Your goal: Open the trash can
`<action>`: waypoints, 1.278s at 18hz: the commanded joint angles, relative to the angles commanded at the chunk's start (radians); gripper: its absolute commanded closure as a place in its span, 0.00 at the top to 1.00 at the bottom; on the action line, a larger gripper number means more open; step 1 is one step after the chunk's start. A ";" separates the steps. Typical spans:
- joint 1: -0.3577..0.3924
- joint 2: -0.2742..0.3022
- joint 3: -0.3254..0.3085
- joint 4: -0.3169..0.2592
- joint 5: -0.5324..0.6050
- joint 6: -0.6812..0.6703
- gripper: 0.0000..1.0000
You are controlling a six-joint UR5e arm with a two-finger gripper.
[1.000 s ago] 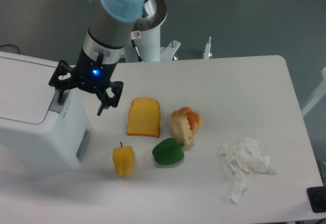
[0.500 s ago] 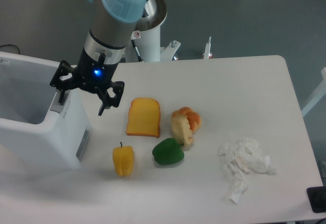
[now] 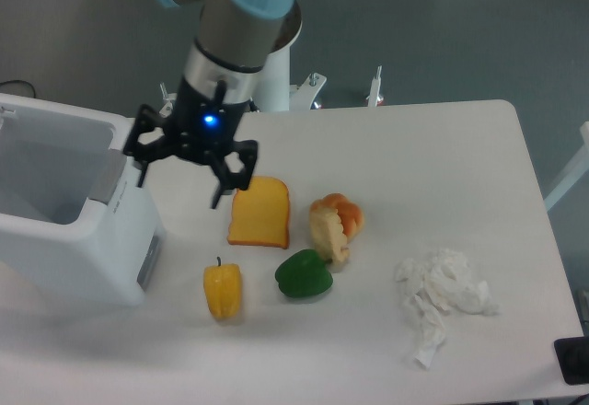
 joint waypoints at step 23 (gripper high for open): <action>0.126 -0.340 0.126 0.089 0.452 0.867 1.00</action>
